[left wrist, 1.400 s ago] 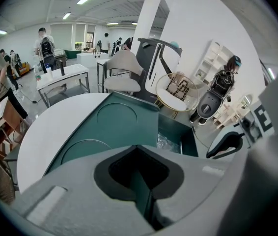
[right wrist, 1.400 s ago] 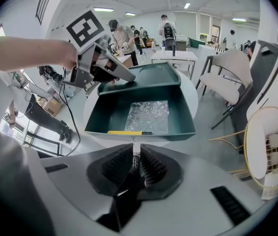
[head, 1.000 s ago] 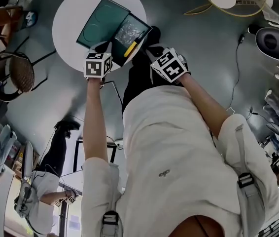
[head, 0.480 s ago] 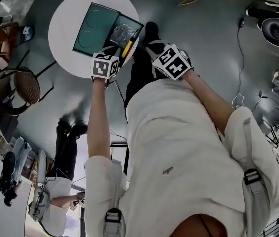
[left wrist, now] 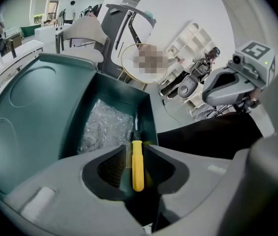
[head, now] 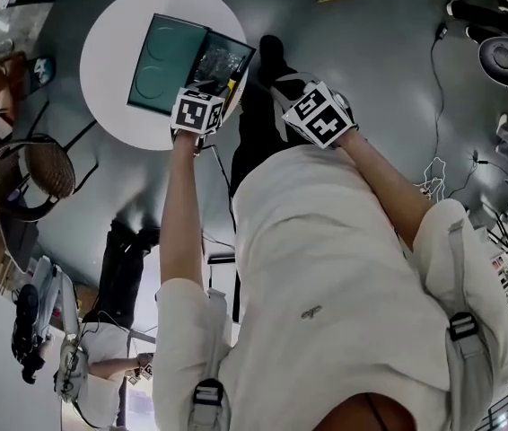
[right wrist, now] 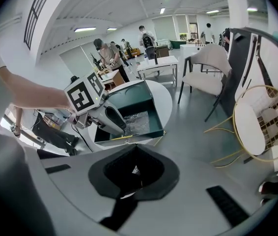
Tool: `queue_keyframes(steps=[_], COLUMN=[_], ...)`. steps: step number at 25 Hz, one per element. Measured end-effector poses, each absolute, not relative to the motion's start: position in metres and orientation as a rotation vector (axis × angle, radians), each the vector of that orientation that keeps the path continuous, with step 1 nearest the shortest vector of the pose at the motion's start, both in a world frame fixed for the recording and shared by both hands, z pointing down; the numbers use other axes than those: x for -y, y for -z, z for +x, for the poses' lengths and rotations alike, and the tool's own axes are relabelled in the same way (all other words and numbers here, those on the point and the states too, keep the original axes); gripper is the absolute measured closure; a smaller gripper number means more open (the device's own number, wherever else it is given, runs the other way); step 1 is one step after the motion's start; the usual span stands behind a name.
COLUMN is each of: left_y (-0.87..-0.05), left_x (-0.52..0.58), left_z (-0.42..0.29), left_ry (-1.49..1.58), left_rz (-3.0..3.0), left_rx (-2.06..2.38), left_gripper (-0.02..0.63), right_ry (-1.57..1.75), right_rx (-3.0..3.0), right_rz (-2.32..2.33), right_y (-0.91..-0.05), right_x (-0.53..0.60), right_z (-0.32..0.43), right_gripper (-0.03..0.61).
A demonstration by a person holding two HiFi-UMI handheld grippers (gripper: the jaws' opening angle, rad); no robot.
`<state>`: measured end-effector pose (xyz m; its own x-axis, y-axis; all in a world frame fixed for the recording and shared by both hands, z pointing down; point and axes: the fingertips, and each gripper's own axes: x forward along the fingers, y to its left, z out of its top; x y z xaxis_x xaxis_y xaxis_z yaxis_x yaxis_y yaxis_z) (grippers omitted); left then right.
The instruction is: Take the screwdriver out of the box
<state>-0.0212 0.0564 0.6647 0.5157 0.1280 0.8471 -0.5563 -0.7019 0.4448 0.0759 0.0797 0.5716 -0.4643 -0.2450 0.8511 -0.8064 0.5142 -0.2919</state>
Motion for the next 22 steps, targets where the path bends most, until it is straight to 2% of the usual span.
queue_keyframes(steps=[7,22], left_y=[-0.677,-0.69], left_x=[-0.06,-0.056], left_z=[-0.008,0.005], left_ry=[-1.271,-1.421], left_rz=[2.008,2.028], left_rx=[0.236,0.21], left_gripper=[0.462,0.442], right_ry=[-0.937,-0.95], right_rx=[1.942,1.93], right_rz=[0.855,0.824], right_y=[-0.578,-0.581], right_x=[-0.077,-0.071], right_z=[0.092,0.099], right_gripper=[0.571,0.571])
